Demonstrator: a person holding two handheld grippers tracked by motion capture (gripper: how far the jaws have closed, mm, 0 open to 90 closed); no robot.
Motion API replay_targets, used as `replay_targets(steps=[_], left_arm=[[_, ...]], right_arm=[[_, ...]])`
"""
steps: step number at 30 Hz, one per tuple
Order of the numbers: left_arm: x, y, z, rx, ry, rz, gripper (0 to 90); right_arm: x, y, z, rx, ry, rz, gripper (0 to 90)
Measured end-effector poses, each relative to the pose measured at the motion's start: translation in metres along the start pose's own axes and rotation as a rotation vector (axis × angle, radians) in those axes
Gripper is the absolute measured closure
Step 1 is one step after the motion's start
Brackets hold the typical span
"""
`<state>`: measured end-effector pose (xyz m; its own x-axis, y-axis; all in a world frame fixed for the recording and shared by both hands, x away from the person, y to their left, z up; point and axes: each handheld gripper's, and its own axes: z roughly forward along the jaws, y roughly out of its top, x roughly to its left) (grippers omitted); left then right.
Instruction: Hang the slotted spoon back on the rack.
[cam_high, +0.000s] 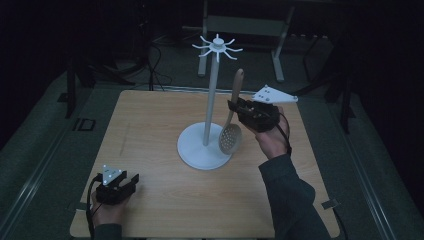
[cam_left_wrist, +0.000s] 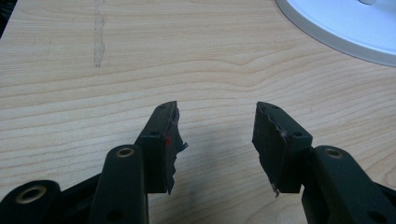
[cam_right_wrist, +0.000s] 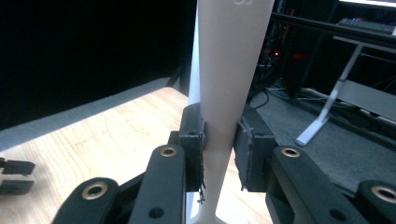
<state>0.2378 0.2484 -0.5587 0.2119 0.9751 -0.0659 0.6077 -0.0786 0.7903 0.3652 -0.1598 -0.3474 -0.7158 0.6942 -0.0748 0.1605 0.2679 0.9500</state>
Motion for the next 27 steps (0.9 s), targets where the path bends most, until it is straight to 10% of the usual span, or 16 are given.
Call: replay_targets(steps=[27], left_arm=[[0.001, 0.000, 0.001, 0.003, -0.001, -0.002, 50.8]], right_arm=[[-0.003, 0.022, 0.007, -0.004, -0.013, 0.057, 74.4]])
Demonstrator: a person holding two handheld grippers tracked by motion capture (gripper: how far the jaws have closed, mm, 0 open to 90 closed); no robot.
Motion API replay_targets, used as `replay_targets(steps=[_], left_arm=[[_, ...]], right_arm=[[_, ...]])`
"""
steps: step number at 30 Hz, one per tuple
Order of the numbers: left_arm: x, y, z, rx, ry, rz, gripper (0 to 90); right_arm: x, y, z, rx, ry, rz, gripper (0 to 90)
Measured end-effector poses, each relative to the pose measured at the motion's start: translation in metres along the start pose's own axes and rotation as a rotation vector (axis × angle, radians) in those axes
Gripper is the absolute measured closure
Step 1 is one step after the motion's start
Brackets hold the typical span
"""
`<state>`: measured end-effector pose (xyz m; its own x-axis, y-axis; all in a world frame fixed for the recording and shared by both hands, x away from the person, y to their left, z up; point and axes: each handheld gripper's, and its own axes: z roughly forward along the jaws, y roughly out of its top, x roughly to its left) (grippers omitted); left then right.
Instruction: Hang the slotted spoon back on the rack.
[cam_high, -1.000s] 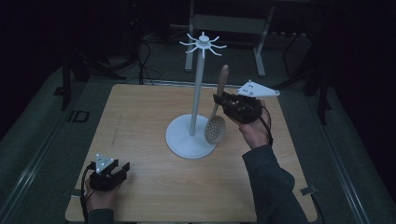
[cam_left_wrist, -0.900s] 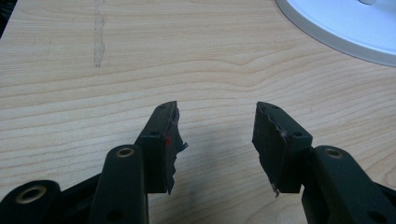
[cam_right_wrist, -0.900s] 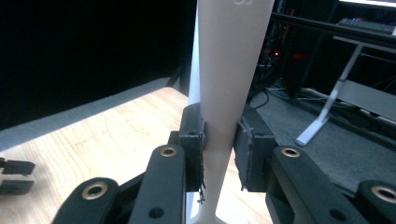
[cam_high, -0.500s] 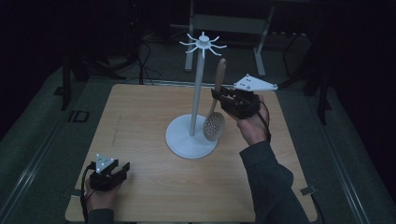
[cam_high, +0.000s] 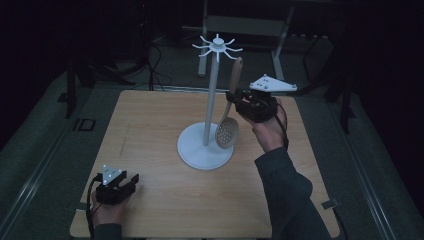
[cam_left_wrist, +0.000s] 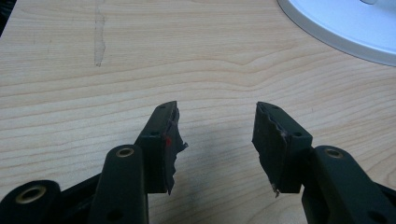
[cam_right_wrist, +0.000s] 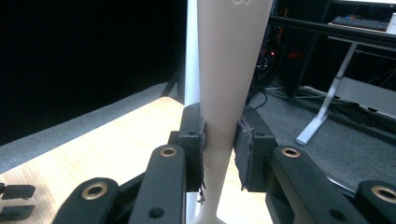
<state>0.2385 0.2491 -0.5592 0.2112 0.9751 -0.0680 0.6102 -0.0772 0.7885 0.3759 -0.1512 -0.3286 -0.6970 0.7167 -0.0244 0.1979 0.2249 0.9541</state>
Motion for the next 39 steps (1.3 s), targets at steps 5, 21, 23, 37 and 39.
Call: replay_targets(steps=[5, 21, 23, 37, 39], left_arm=[[0.000, 0.000, 0.000, -0.001, 0.001, 0.000, 50.9], [0.001, 0.000, -0.001, -0.003, 0.000, -0.001, 50.8], [0.001, 0.000, -0.001, -0.003, -0.001, 0.000, 50.8], [0.001, 0.000, -0.001, -0.004, -0.001, -0.002, 50.8], [0.001, 0.000, -0.001, -0.003, -0.001, -0.001, 50.8]], right_arm=[[-0.001, 0.002, 0.000, -0.005, 0.012, 0.000, 74.3], [0.001, 0.009, 0.011, 0.022, 0.021, 0.009, 74.3], [0.001, 0.009, 0.013, 0.026, 0.026, 0.010, 74.3], [0.005, 0.013, 0.025, 0.032, 0.023, 0.035, 74.2], [0.006, 0.015, 0.026, 0.029, 0.021, 0.036, 74.3]])
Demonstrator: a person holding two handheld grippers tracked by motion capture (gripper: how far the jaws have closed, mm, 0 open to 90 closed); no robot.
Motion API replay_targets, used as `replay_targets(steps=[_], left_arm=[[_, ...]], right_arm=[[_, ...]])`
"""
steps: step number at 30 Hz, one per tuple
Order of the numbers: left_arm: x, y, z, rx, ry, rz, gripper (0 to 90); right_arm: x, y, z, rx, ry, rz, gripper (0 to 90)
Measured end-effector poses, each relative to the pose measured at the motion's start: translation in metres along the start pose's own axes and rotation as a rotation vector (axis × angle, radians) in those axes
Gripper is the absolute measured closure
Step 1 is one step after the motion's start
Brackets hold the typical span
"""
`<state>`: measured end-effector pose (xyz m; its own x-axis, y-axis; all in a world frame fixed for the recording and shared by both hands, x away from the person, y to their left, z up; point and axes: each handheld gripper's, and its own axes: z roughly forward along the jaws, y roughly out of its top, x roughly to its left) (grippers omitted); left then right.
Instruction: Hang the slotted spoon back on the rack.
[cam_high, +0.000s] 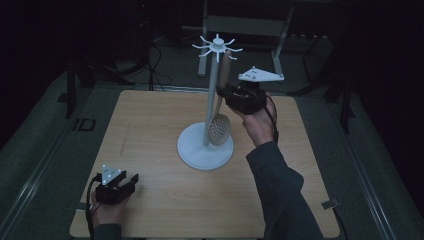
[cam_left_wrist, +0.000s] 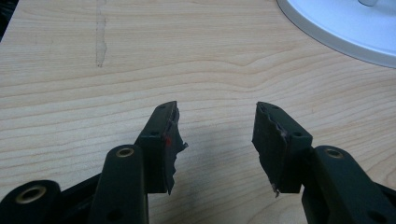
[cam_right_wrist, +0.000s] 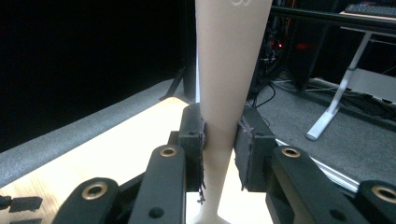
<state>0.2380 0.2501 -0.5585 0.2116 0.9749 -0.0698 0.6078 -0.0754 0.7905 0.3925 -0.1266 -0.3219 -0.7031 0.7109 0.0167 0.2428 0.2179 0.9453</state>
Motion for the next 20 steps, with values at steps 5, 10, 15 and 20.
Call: replay_targets(steps=[5, 10, 15, 20], left_arm=[[0.000, 0.000, 0.000, -0.005, 0.000, -0.007, 50.9], [0.000, 0.000, 0.000, -0.002, 0.000, -0.003, 50.8], [0.000, 0.000, 0.000, 0.001, 0.001, -0.001, 50.7], [0.001, -0.001, 0.001, 0.007, 0.006, -0.009, 49.3]], right_arm=[[0.000, -0.004, 0.002, 0.001, -0.006, -0.005, 73.7], [-0.004, -0.008, -0.005, -0.023, 0.012, 0.022, 53.3], [-0.004, -0.012, -0.013, -0.001, -0.025, 0.004, 32.4], [-0.010, -0.030, -0.021, 0.023, -0.060, 0.013, 20.3]])
